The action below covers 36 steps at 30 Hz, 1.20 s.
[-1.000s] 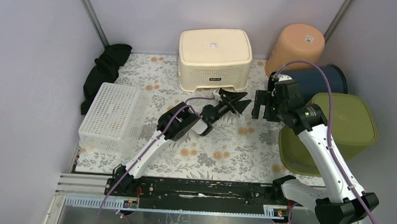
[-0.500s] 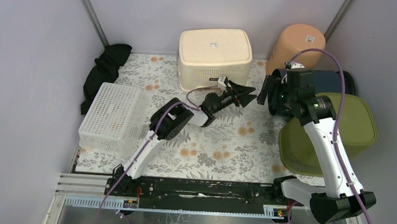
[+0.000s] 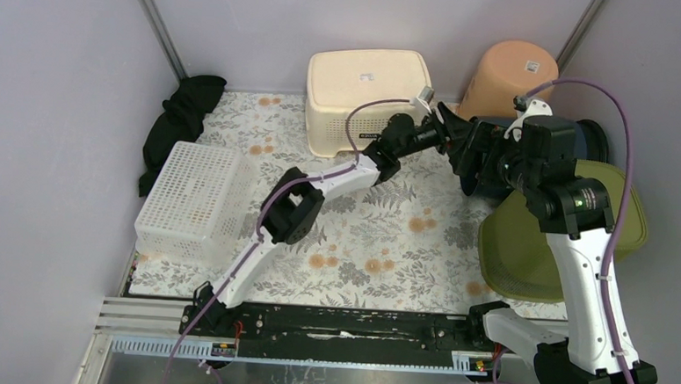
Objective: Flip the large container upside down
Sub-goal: Turn the container upside down at the center of the board.
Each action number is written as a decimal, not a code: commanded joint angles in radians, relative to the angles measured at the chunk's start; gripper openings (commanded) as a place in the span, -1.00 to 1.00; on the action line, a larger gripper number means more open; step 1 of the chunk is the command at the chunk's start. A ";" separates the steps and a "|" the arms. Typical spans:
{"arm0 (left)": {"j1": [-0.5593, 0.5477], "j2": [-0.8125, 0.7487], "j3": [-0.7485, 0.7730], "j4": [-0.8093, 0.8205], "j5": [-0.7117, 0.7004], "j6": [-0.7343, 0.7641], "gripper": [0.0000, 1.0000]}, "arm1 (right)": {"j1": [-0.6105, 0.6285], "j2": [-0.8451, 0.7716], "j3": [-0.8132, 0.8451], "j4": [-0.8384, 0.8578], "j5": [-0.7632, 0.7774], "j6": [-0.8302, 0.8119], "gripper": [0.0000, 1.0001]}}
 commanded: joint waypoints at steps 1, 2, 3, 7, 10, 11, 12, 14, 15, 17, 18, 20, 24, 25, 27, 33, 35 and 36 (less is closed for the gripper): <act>-0.010 0.076 0.125 -0.285 0.034 0.125 0.26 | -0.004 -0.010 0.032 -0.026 -0.027 -0.010 0.99; -0.012 0.088 0.158 -0.321 0.031 0.141 0.26 | -0.004 -0.012 0.030 -0.026 -0.028 -0.011 0.99; -0.012 0.104 0.192 -0.353 0.029 0.154 0.26 | -0.004 -0.014 0.027 -0.026 -0.029 -0.013 0.99; -0.013 0.124 0.244 -0.426 0.006 0.199 0.27 | -0.005 -0.016 0.024 -0.022 -0.033 -0.016 0.98; -0.014 0.144 0.276 -0.460 -0.007 0.222 0.28 | -0.005 -0.014 0.015 -0.013 -0.044 -0.017 0.98; -0.014 0.150 0.287 -0.468 -0.013 0.229 0.28 | -0.005 -0.014 0.014 -0.008 -0.049 -0.014 0.99; -0.016 0.155 0.297 -0.465 -0.017 0.234 0.29 | -0.004 -0.013 0.012 -0.004 -0.057 -0.013 0.98; -0.020 0.177 0.330 -0.456 -0.019 0.238 0.30 | -0.004 -0.011 0.009 0.003 -0.061 -0.009 0.98; -0.025 0.185 0.344 -0.438 -0.017 0.237 0.30 | -0.004 -0.010 0.008 0.006 -0.061 -0.009 0.98; -0.037 0.193 0.351 -0.384 -0.020 0.235 0.31 | -0.003 -0.008 0.002 0.011 -0.065 -0.007 0.98; -0.045 0.192 0.347 -0.354 -0.023 0.241 0.31 | -0.004 -0.009 -0.005 0.014 -0.069 -0.007 0.99; -0.060 0.191 0.342 -0.306 -0.033 0.251 0.33 | -0.005 -0.013 -0.012 0.018 -0.072 -0.007 0.99; -0.083 0.217 0.374 -0.263 -0.043 0.278 0.37 | -0.005 -0.018 -0.017 0.019 -0.068 -0.008 0.98; -0.087 0.221 0.382 -0.262 -0.047 0.282 0.37 | -0.004 -0.020 -0.018 0.019 -0.071 -0.009 0.99; -0.095 0.230 0.385 -0.251 -0.059 0.291 0.39 | -0.004 -0.022 -0.021 0.020 -0.073 -0.009 0.99; -0.111 0.254 0.387 -0.214 -0.125 0.314 -0.01 | -0.005 -0.027 -0.042 0.033 -0.083 -0.007 0.99; -0.112 0.252 0.374 -0.195 -0.142 0.307 -0.27 | -0.005 -0.030 -0.046 0.031 -0.085 -0.008 0.99; -0.111 0.246 0.359 -0.184 -0.151 0.304 -0.38 | -0.005 -0.031 -0.049 0.031 -0.090 -0.009 0.99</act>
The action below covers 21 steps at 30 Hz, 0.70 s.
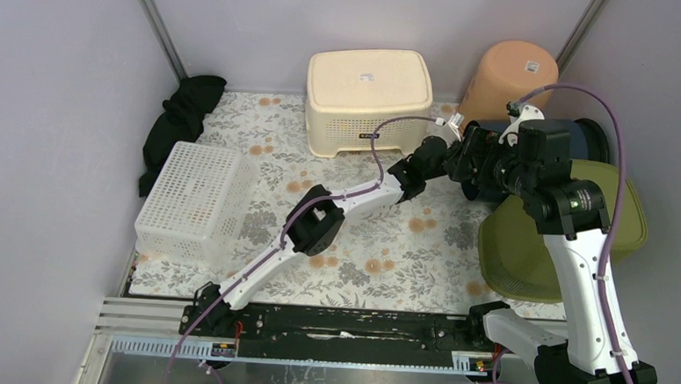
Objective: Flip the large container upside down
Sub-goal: Turn the container upside down at the center of the board.
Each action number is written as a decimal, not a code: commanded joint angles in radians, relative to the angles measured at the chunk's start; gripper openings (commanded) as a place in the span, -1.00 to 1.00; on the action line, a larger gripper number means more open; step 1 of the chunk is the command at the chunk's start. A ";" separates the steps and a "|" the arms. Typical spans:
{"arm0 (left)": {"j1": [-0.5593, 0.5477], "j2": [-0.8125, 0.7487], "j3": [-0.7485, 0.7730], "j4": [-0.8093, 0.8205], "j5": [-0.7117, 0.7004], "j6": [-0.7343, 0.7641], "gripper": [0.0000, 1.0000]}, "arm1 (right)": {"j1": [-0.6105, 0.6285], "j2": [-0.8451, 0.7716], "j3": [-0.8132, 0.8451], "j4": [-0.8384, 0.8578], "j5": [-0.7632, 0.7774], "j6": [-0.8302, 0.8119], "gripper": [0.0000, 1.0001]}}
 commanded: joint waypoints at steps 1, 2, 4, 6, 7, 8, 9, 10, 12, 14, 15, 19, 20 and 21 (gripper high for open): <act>0.003 -0.010 -0.015 0.124 -0.070 0.023 -0.50 | -0.005 -0.021 -0.008 0.040 -0.037 -0.008 0.99; 0.003 -0.029 -0.052 0.138 -0.082 0.024 -0.59 | -0.004 -0.022 -0.008 0.039 -0.037 -0.009 0.98; 0.006 -0.083 -0.150 0.177 -0.108 0.024 -0.74 | -0.004 -0.025 -0.009 0.037 -0.039 -0.010 0.99; 0.010 -0.156 -0.286 0.247 -0.148 0.025 -0.82 | -0.003 -0.029 -0.009 0.033 -0.038 -0.010 0.99; 0.013 -0.194 -0.355 0.273 -0.167 0.031 -0.85 | -0.004 -0.032 -0.008 0.032 -0.041 -0.010 0.99; 0.016 -0.230 -0.420 0.297 -0.185 0.035 -0.87 | -0.005 -0.036 -0.010 0.032 -0.044 -0.012 0.98; 0.019 -0.265 -0.478 0.319 -0.199 0.038 -0.89 | -0.004 -0.039 -0.012 0.030 -0.046 -0.010 0.99; 0.023 -0.294 -0.528 0.337 -0.209 0.039 -0.90 | -0.004 -0.040 -0.012 0.030 -0.049 -0.008 0.99; 0.031 -0.345 -0.605 0.349 -0.213 0.035 -0.91 | -0.004 -0.044 -0.013 0.033 -0.061 -0.006 0.99; 0.034 -0.398 -0.701 0.361 -0.223 0.034 -0.93 | -0.005 -0.047 -0.012 0.033 -0.068 -0.002 0.99; 0.035 -0.427 -0.751 0.367 -0.233 0.034 -0.93 | -0.004 -0.048 -0.012 0.034 -0.075 -0.001 0.99; 0.036 -0.509 -0.883 0.380 -0.248 0.017 -0.93 | -0.004 -0.053 -0.013 0.036 -0.088 0.004 0.99; 0.037 -0.519 -0.909 0.380 -0.248 0.008 -0.93 | -0.005 -0.054 -0.015 0.036 -0.091 0.006 0.99; 0.038 -0.527 -0.931 0.385 -0.250 0.001 -0.93 | -0.005 -0.055 -0.017 0.036 -0.095 0.006 0.99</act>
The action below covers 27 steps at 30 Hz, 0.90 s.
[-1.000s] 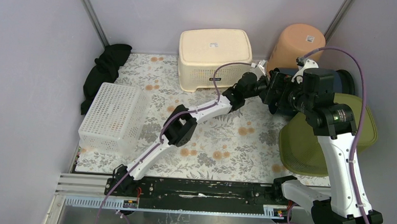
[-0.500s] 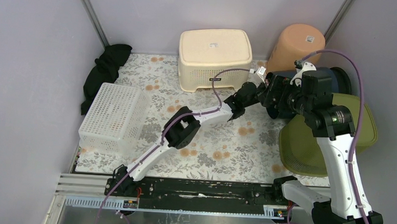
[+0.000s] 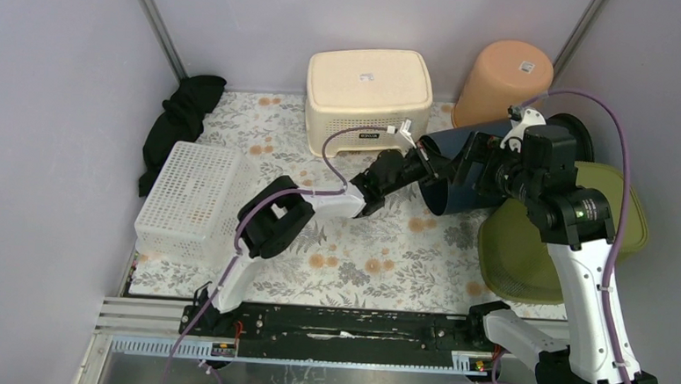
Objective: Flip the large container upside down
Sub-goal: Turn the container upside down at the center of the board.
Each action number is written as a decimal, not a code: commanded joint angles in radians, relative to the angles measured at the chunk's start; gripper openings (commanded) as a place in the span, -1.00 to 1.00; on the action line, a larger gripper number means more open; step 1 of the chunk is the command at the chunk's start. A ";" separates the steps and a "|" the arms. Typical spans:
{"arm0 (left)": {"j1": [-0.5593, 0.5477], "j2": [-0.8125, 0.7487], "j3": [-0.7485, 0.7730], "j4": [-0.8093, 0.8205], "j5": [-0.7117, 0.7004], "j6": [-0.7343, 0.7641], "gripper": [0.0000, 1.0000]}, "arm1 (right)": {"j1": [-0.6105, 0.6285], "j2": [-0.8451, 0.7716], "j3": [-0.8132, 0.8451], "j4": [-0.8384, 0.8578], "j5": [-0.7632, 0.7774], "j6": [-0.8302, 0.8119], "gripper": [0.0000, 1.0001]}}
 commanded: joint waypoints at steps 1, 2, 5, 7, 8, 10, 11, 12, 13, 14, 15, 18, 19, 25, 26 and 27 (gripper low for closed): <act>0.023 -0.053 -0.108 0.018 -0.071 -0.008 -0.93 | -0.004 -0.017 -0.005 0.036 -0.046 0.005 0.99; 0.024 -0.057 -0.123 0.027 -0.069 -0.014 -0.92 | -0.005 -0.019 -0.008 0.036 -0.048 0.004 0.99; 0.025 -0.058 -0.145 0.051 -0.058 -0.030 -0.86 | -0.004 -0.024 -0.013 0.036 -0.050 0.003 0.99; 0.025 -0.038 -0.107 0.037 -0.033 -0.018 -0.54 | -0.004 -0.026 -0.017 0.038 -0.050 0.001 0.99; 0.026 -0.017 -0.073 0.024 -0.013 -0.011 -0.33 | -0.005 -0.024 -0.018 0.038 -0.052 0.000 0.99; 0.026 0.023 0.004 0.001 0.028 -0.001 -0.10 | -0.004 -0.025 -0.024 0.041 -0.057 -0.002 0.99; 0.026 0.043 0.051 -0.015 0.045 0.004 -0.01 | -0.005 -0.024 -0.026 0.041 -0.057 -0.003 0.99; 0.026 0.060 0.082 -0.028 0.058 0.008 0.05 | -0.005 -0.024 -0.027 0.041 -0.059 -0.005 0.99; 0.026 0.073 0.105 -0.038 0.065 0.015 0.13 | -0.005 -0.023 -0.029 0.042 -0.058 -0.007 0.99; 0.024 0.082 0.128 -0.053 0.073 0.023 0.21 | -0.005 -0.023 -0.030 0.042 -0.056 -0.009 0.99; 0.027 0.098 0.153 -0.073 0.082 0.030 0.27 | -0.005 -0.022 -0.033 0.043 -0.056 -0.010 0.99; 0.030 0.140 0.218 -0.101 0.113 0.042 0.36 | -0.004 -0.017 -0.038 0.048 -0.060 -0.014 0.99; 0.032 0.159 0.243 -0.107 0.127 0.042 0.39 | -0.005 -0.015 -0.039 0.050 -0.061 -0.015 0.99; 0.031 0.314 0.485 -0.167 0.212 0.028 0.44 | -0.004 0.001 -0.036 0.057 -0.061 -0.021 0.99; 0.032 0.338 0.520 -0.169 0.225 0.022 0.44 | -0.003 0.005 -0.034 0.056 -0.060 -0.023 0.99; 0.032 0.355 0.548 -0.171 0.228 0.019 0.44 | -0.004 0.007 -0.034 0.056 -0.061 -0.022 0.99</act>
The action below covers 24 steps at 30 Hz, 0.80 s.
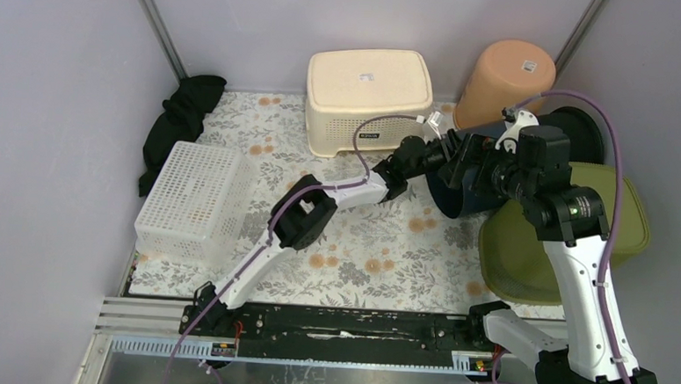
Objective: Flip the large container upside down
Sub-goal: Turn the container upside down at the center of the board.
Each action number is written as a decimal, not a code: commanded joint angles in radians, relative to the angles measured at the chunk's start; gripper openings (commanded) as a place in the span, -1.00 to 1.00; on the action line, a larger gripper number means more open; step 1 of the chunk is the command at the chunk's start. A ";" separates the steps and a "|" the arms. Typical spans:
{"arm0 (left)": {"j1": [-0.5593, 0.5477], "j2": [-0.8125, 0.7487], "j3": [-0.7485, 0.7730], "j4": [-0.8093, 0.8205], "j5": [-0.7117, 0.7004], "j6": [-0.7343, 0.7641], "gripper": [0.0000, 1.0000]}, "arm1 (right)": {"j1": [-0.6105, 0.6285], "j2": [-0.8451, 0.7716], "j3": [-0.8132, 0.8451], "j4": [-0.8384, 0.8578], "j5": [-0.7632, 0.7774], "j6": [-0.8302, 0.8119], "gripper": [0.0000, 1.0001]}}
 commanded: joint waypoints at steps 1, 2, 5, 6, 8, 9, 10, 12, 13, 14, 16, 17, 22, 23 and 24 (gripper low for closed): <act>0.006 0.086 0.138 -0.042 0.057 0.010 0.42 | -0.003 0.009 0.005 0.036 -0.026 -0.019 0.99; 0.007 0.093 0.146 -0.051 0.050 0.012 0.34 | -0.003 0.010 0.003 0.035 -0.025 -0.020 0.99; 0.014 0.098 0.136 -0.037 0.028 0.001 -0.16 | -0.004 0.011 -0.008 0.041 -0.026 -0.020 0.99; 0.017 0.102 0.128 -0.019 0.025 -0.014 -0.37 | -0.004 0.012 -0.013 0.043 -0.027 -0.020 0.99; 0.027 0.110 0.111 0.043 0.027 -0.060 -0.79 | -0.003 0.014 -0.021 0.049 -0.034 -0.019 0.99; 0.030 0.110 0.101 0.071 0.029 -0.080 -0.97 | -0.004 0.016 -0.024 0.051 -0.034 -0.019 0.99; 0.036 0.108 0.091 0.099 0.025 -0.094 -1.00 | -0.003 0.017 -0.027 0.052 -0.035 -0.017 0.99; 0.042 0.093 0.061 0.140 0.018 -0.105 -1.00 | -0.004 0.018 -0.027 0.055 -0.039 -0.018 0.99; 0.047 0.080 0.040 0.169 0.013 -0.111 -1.00 | -0.004 0.020 -0.026 0.054 -0.038 -0.018 0.99; 0.051 0.065 0.011 0.202 0.005 -0.114 -1.00 | -0.004 0.021 -0.026 0.053 -0.038 -0.018 0.99; 0.064 0.029 -0.057 0.287 -0.011 -0.143 -1.00 | -0.004 0.020 -0.022 0.050 -0.038 -0.016 0.99; 0.071 0.010 -0.092 0.326 -0.019 -0.156 -1.00 | -0.004 0.020 -0.017 0.048 -0.036 -0.016 0.99; 0.104 -0.080 -0.276 0.526 -0.051 -0.232 -1.00 | -0.004 0.020 0.020 0.031 -0.032 -0.016 0.99; 0.110 -0.091 -0.320 0.577 -0.057 -0.252 -1.00 | -0.004 0.020 0.026 0.030 -0.032 -0.015 0.99; 0.114 -0.095 -0.344 0.646 -0.064 -0.271 -1.00 | -0.004 0.021 0.032 0.025 -0.030 -0.014 0.99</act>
